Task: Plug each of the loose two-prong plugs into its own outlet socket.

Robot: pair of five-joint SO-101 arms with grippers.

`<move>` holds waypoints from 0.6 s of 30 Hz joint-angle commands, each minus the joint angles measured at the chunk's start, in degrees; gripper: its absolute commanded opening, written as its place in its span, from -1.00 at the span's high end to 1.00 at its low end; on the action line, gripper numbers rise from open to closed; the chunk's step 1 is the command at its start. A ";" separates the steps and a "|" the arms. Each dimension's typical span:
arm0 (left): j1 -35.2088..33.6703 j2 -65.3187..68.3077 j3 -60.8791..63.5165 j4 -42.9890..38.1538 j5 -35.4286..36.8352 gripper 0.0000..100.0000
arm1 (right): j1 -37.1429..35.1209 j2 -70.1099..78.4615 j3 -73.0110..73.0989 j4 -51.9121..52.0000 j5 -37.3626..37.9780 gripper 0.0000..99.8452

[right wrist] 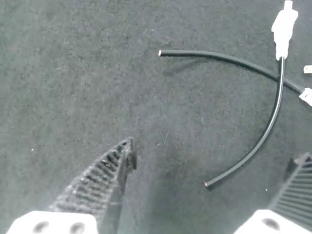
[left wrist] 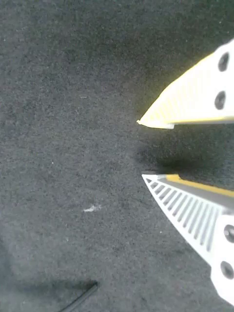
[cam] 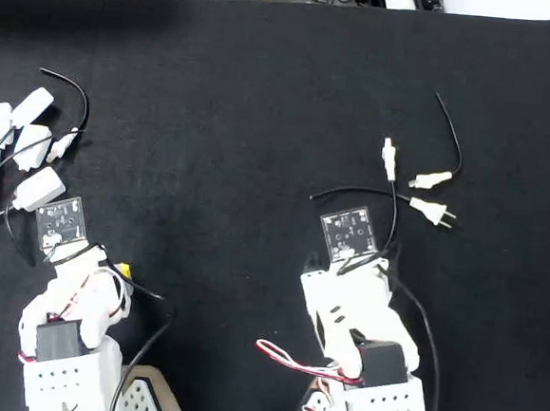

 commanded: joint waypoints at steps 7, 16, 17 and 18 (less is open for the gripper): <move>1.27 -0.35 0.57 -0.09 -0.44 0.67 | -0.62 -4.26 -0.13 -0.18 0.53 0.09; -20.18 -0.35 -12.97 -2.20 0.09 0.67 | -0.62 -4.26 -0.13 -0.18 0.53 0.09; -21.76 -0.35 -14.02 -4.66 0.09 0.67 | -0.62 -4.26 -0.13 -0.18 0.53 0.09; -23.08 -0.35 -14.64 -6.95 0.09 0.67 | -0.62 -4.26 -0.13 -0.18 0.53 0.09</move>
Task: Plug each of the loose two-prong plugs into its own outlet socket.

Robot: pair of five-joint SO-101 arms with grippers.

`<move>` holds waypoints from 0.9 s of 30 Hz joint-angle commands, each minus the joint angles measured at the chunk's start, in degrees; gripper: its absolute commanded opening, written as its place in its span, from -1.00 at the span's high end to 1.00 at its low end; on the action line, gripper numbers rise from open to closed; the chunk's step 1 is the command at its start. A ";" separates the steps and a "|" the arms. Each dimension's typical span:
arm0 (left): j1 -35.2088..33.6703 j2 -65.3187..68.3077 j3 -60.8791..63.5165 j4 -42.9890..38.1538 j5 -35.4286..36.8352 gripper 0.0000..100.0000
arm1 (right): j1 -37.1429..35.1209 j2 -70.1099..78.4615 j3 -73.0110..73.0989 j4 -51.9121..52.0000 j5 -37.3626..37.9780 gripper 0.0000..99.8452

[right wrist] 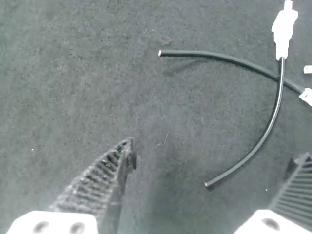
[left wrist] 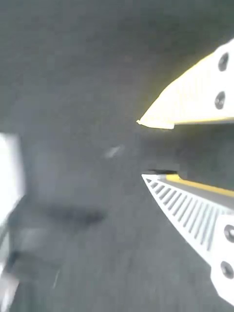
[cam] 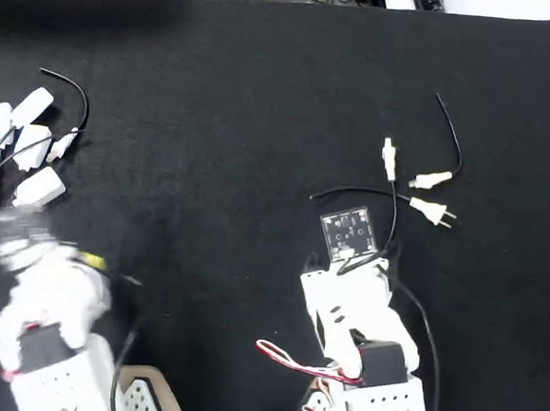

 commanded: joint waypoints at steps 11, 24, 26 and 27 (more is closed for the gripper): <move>-14.37 -0.18 -0.57 -27.34 -34.02 0.44 | -0.53 -4.26 -0.13 -0.18 2.11 0.09; -7.08 2.02 4.53 -31.91 -53.27 0.31 | -0.53 -4.26 -0.13 0.18 2.46 0.09; -6.11 6.07 -0.40 -29.45 -53.36 0.31 | -0.53 -4.26 -0.13 0.26 2.46 0.09; -6.02 9.23 -3.38 -29.01 -53.36 0.31 | -0.53 -4.26 -0.13 0.26 2.46 0.09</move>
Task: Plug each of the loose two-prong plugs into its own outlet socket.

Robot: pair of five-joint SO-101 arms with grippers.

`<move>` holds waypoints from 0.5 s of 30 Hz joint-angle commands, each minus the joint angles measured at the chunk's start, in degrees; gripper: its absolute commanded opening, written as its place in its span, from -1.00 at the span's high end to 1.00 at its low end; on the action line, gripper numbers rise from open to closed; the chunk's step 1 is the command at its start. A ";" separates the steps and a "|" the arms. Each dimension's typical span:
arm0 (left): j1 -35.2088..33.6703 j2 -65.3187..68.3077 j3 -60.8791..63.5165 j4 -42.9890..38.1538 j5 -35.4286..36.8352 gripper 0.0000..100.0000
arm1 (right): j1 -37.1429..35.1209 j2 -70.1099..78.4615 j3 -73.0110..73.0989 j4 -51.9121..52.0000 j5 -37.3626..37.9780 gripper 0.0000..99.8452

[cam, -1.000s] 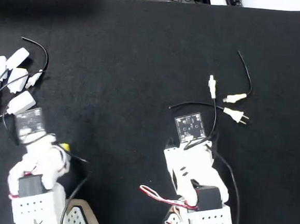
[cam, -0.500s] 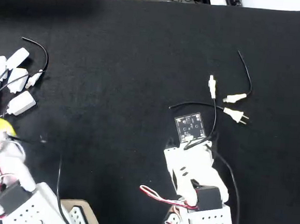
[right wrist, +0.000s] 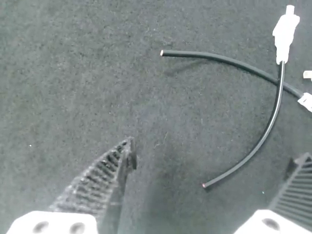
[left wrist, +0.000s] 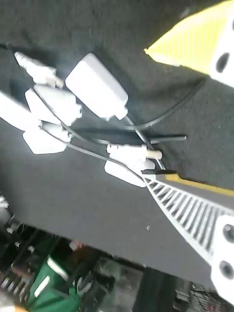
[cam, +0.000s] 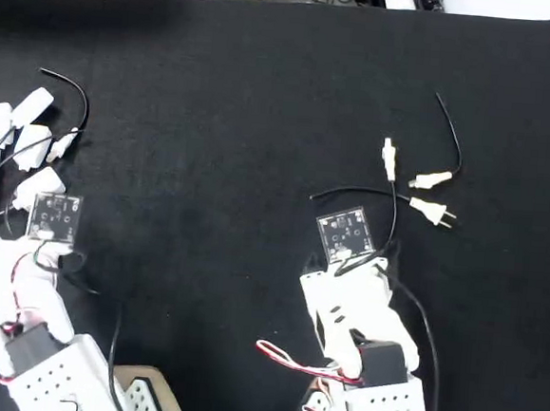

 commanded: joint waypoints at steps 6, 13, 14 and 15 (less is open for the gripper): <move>1.27 36.31 -30.55 2.29 -8.88 0.31 | -0.53 -4.26 -0.13 0.18 0.44 0.09; -4.44 72.18 -53.58 2.37 -25.23 0.31 | -0.53 -4.26 -0.13 0.18 0.44 0.09; -4.70 75.52 -56.04 2.37 -26.99 0.31 | -0.53 -4.26 -0.13 0.18 0.44 0.09; -4.79 78.68 -58.33 2.37 -28.57 0.31 | -0.53 -4.26 -0.13 0.18 0.44 0.09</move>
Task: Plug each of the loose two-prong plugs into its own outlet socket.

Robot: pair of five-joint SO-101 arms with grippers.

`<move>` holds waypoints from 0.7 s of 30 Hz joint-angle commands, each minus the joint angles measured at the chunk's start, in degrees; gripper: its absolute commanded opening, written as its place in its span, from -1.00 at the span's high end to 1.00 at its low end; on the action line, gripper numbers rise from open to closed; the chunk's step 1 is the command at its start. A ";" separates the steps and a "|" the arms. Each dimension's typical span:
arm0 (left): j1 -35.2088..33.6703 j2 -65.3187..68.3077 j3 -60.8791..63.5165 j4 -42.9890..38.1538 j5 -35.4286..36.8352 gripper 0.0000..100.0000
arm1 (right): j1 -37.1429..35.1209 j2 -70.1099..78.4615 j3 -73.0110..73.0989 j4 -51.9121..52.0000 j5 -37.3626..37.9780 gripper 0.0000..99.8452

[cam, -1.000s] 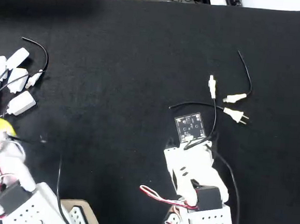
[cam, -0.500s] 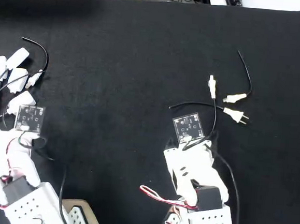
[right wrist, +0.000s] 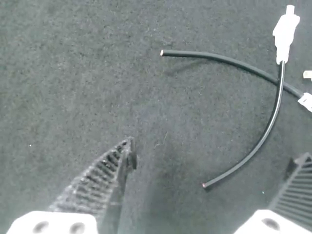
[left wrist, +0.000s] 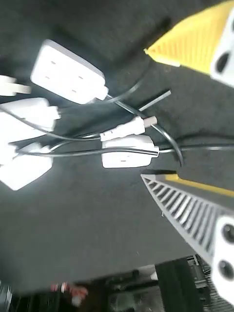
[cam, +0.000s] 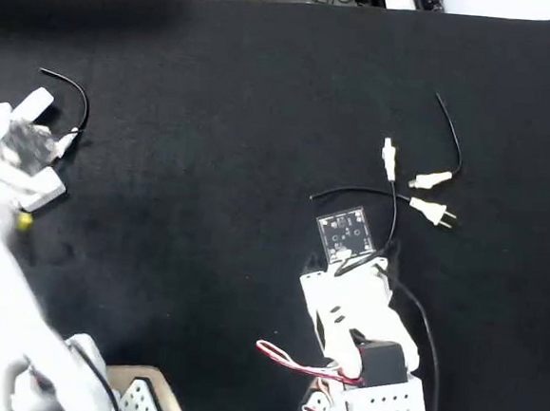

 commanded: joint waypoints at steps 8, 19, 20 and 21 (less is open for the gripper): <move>5.23 25.67 -28.18 17.41 -9.05 0.31 | -0.53 -4.26 -0.13 -0.26 0.44 0.09; 12.18 45.45 -47.60 22.24 -6.15 0.31 | -0.53 -4.26 -0.13 -0.35 0.53 0.09; 12.09 47.65 -49.27 22.42 -6.15 0.31 | -0.53 -4.26 -0.13 -0.35 0.53 0.09; 12.00 49.76 -50.95 22.59 -6.15 0.31 | -0.53 -4.26 -0.13 -0.35 0.53 0.09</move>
